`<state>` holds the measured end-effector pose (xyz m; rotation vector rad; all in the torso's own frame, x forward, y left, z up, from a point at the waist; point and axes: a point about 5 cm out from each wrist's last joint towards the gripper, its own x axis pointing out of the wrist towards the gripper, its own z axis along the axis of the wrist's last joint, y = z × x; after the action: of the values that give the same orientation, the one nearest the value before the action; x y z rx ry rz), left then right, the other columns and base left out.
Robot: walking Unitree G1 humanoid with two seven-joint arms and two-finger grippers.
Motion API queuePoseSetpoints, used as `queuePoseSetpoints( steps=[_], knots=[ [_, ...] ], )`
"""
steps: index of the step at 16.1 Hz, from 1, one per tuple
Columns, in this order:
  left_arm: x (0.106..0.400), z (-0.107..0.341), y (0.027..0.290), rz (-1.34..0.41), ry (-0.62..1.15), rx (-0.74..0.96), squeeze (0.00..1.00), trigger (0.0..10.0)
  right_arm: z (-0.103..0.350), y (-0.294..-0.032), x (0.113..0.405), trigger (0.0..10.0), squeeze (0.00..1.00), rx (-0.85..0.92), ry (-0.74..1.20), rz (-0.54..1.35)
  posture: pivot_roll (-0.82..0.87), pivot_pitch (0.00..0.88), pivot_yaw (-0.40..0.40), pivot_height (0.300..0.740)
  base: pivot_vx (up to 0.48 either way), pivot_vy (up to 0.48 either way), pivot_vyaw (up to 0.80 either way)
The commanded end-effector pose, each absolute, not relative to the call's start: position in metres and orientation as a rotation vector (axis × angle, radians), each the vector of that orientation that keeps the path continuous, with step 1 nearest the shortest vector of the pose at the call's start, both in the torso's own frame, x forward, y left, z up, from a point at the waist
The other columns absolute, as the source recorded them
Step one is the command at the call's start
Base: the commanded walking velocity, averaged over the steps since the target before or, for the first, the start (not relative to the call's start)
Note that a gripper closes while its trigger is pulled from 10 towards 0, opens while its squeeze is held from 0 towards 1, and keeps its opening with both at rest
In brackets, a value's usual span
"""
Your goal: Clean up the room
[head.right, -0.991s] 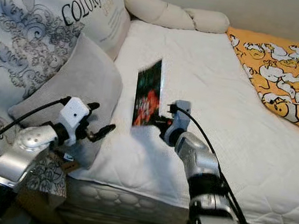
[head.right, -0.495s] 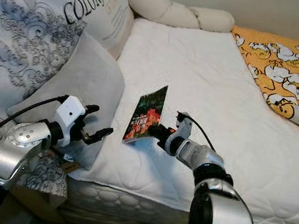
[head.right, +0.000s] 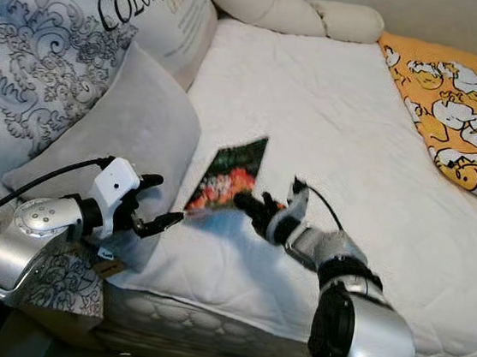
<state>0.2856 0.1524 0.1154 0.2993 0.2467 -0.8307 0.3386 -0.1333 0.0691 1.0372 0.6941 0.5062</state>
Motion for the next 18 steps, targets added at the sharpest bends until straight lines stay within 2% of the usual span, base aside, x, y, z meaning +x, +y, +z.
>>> queuePoseSetpoints(
  steps=[1, 4, 7, 9, 12, 13, 14, 18],
  knots=[
    [0.283, 0.115, 0.151, -0.855, 0.256, 0.305, 0.0, 10.0, 0.079, -0.134, 0.345, 10.0, 0.0, 1.041, 0.652, 0.538, 0.13, 0.0, -0.032, 0.74, 0.0, 0.0, 0.0],
    [0.275, 0.11, 0.15, -0.906, 0.306, 0.288, 0.0, 10.0, 0.065, -0.132, 0.336, 10.0, 0.0, 0.973, 0.736, 0.529, 0.15, 0.0, -0.033, 0.74, 0.0, 0.0, 0.0],
    [0.267, 0.109, 0.153, -0.944, 0.352, 0.303, 0.0, 10.0, 0.045, -0.137, 0.324, 10.0, 0.0, 0.878, 0.843, 0.429, 0.19, 0.0, -0.038, 0.74, 0.0, 0.0, 0.0],
    [0.261, 0.112, 0.158, -0.947, 0.365, 0.308, 0.0, 10.0, 0.03, -0.148, 0.319, 10.0, 0.0, 0.716, 0.851, 0.334, 0.23, 0.0, -0.042, 0.74, 0.0, 0.0, 0.0],
    [0.252, 0.111, 0.16, -0.959, 0.395, 0.308, 0.0, 10.0, 0.026, -0.158, 0.319, 10.0, 0.0, 0.679, 0.83, 0.238, 0.25, 0.0, -0.035, 0.74, 0.0, 0.0, 0.0],
    [0.249, 0.11, 0.159, -0.971, 0.411, 0.306, 0.0, 10.0, 0.023, -0.162, 0.318, 10.0, 0.97, 0.636, 0.84, 0.21, 0.25, 0.0, -0.035, 0.74, 0.0, 0.0, 0.0],
    [0.247, 0.11, 0.159, -0.98, 0.42, 0.311, 0.0, 10.0, 0.019, -0.165, 0.315, 10.0, 1.0, 0.588, 0.858, 0.181, 0.25, 0.0, -0.025, 0.74, 0.0, 0.0, 0.0],
    [0.249, 0.111, 0.156, -0.996, 0.43, 0.315, 0.0, 10.0, 0.017, -0.177, 0.315, 10.0, 1.0, 0.478, 0.855, 0.118, 0.24, 0.0, -0.015, 0.74, 0.0, 0.0, 0.0]
  ],
)
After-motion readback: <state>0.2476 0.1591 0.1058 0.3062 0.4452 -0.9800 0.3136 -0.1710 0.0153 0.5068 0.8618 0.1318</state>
